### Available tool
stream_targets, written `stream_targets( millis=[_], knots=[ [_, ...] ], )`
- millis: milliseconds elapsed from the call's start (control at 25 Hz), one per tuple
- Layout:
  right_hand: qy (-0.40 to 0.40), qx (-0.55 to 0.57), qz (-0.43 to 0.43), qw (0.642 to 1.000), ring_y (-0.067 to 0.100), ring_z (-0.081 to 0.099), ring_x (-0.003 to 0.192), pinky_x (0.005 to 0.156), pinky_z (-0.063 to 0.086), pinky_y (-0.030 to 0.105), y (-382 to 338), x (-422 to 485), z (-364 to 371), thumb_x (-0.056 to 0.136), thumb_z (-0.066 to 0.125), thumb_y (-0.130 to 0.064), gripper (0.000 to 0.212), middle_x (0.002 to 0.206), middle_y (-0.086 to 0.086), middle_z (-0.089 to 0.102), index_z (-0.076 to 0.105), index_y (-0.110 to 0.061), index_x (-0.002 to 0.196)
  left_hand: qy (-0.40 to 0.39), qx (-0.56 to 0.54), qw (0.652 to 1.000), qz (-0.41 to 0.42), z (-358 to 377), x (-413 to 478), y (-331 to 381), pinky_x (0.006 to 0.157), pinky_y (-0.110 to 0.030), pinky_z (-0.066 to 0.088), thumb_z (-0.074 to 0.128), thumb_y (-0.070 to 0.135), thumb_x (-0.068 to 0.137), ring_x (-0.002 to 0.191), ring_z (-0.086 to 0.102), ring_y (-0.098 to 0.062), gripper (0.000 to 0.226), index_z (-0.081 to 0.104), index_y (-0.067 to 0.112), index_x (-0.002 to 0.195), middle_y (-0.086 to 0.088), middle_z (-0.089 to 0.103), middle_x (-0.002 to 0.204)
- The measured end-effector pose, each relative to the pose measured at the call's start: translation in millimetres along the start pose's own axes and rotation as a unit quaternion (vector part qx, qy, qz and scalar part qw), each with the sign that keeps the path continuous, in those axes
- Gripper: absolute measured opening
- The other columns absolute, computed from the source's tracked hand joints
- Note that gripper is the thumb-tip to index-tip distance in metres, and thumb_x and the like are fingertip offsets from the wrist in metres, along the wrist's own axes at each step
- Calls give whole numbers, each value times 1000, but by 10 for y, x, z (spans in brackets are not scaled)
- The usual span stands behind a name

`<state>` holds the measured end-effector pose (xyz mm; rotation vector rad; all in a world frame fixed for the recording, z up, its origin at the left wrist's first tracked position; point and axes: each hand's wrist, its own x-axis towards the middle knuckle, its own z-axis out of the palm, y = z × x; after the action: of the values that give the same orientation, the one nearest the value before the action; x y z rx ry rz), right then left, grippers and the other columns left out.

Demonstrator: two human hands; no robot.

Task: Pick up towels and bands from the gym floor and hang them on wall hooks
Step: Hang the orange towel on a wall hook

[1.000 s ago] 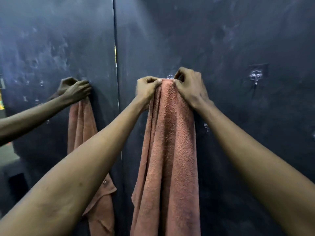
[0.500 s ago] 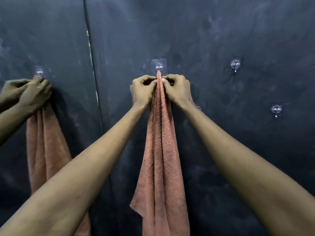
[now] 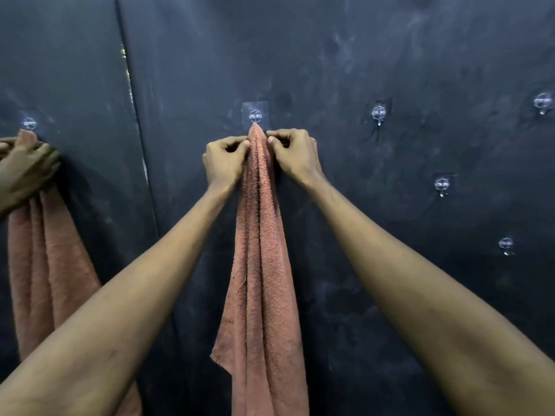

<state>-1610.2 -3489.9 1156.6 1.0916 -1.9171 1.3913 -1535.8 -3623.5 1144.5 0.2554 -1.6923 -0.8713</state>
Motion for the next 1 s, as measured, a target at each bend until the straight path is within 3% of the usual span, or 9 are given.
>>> stream_targets(
  millis=[120, 240, 360, 480, 680, 1000],
  knots=[
    [51, -17, 9, 999, 8, 67, 98, 81, 41, 11, 202, -255, -381, 94, 56, -26, 25, 105, -6, 75, 76, -23, 107, 80, 23, 987, 135, -35, -260, 89, 80, -10, 43, 53, 13, 88, 88, 60, -2, 24, 74, 15, 101, 0, 69, 99],
    [82, -46, 25, 995, 7, 65, 91, 83, 46, 18, 571, -610, -943, 92, 55, -29, 24, 96, -7, 74, 77, -25, 101, -47, 16, 972, 230, 106, -616, 212, 84, -16, 47, 51, 8, 87, 92, 62, -5, 28, 71, 13, 107, 4, 69, 104],
    [78, -121, 94, 985, 10, 66, 96, 83, 43, 15, 1027, -963, -1688, 91, 54, -27, 25, 100, -5, 75, 77, -23, 102, -249, 44, 951, 176, 593, -911, 389, 91, -22, 49, 55, 17, 86, 97, 66, -10, 34, 67, 20, 118, 5, 70, 110],
    [47, -204, 205, 956, 15, 66, 107, 93, 43, 18, 1541, -1423, -2554, 90, 57, -28, 28, 109, 0, 75, 74, -18, 111, -406, 52, 906, 108, 1218, -1282, 568, 102, -23, 43, 61, 21, 90, 109, 63, -9, 41, 60, 23, 131, 7, 67, 118],
    [0, -298, 352, 887, 23, 53, 130, 107, 38, 27, 1943, -2385, -4017, 91, 60, -35, 55, 139, 7, 58, 52, -13, 141, -530, 38, 837, 127, 2267, -2211, 937, 107, -25, 37, 63, 27, 92, 123, 56, -12, 45, 55, 25, 136, 2, 61, 133],
    [61, -380, 504, 773, 27, 46, 137, 113, 35, 32, 2002, -3966, -6016, 89, 62, -34, 64, 148, 10, 49, 44, -9, 145, -653, -55, 744, 129, 3694, -3947, 1653, 109, -25, 36, 63, 29, 92, 129, 51, -10, 47, 53, 29, 137, 4, 57, 138]
  ],
)
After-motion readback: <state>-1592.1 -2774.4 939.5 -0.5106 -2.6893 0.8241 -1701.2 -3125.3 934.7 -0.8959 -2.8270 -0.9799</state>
